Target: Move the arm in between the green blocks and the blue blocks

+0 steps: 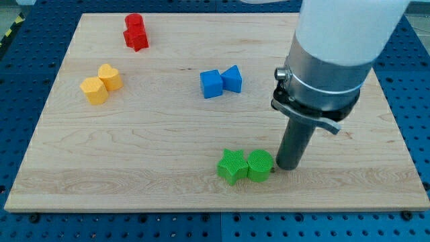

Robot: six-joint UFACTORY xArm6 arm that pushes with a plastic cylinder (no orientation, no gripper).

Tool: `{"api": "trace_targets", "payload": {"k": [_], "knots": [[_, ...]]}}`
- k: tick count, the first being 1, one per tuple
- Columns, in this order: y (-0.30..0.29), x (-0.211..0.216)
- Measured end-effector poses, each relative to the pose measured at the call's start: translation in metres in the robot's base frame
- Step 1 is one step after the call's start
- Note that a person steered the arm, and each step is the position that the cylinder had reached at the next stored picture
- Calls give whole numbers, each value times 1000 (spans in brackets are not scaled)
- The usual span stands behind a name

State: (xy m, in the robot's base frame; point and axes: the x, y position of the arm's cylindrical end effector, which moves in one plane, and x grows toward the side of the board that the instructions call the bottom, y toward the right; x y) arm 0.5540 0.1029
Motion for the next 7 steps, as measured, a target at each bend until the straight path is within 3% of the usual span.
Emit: {"api": "trace_targets", "payload": {"k": [1, 7], "knots": [[0, -33], [-44, -52]]}}
